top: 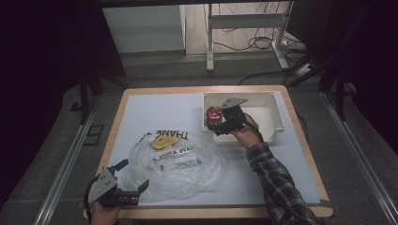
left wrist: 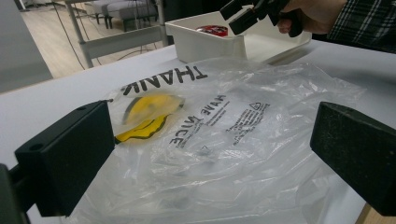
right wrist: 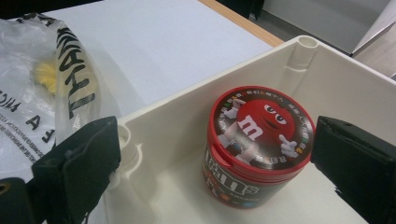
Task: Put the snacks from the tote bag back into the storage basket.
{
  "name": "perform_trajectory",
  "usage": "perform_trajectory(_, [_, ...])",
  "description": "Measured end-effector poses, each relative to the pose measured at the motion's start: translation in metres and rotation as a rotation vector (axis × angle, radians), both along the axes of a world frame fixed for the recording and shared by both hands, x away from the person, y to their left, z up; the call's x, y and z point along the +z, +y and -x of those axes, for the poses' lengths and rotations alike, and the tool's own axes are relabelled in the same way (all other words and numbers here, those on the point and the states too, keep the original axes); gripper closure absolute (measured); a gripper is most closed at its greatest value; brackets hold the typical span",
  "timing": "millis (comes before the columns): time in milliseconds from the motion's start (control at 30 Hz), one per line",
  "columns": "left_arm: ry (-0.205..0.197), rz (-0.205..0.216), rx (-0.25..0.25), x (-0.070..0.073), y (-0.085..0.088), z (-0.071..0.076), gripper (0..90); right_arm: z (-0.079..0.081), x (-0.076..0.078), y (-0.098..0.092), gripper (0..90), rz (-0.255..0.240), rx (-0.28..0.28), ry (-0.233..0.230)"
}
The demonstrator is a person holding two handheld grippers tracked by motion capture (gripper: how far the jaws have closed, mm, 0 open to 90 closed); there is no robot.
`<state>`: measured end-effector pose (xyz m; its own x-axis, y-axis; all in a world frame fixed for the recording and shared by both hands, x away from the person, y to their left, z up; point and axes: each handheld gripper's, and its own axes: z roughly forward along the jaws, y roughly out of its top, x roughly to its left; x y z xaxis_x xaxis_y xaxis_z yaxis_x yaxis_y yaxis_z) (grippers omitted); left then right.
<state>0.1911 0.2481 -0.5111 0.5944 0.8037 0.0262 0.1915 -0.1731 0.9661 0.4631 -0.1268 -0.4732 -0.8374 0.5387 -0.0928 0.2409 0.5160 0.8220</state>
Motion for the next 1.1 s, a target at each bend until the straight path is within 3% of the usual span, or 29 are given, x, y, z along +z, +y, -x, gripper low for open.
perform_trajectory(1100, [-0.003,0.003,0.002,0.000,0.001,0.001,0.0,0.027,0.005,-0.009,2.1,-0.048,0.014,-0.024])
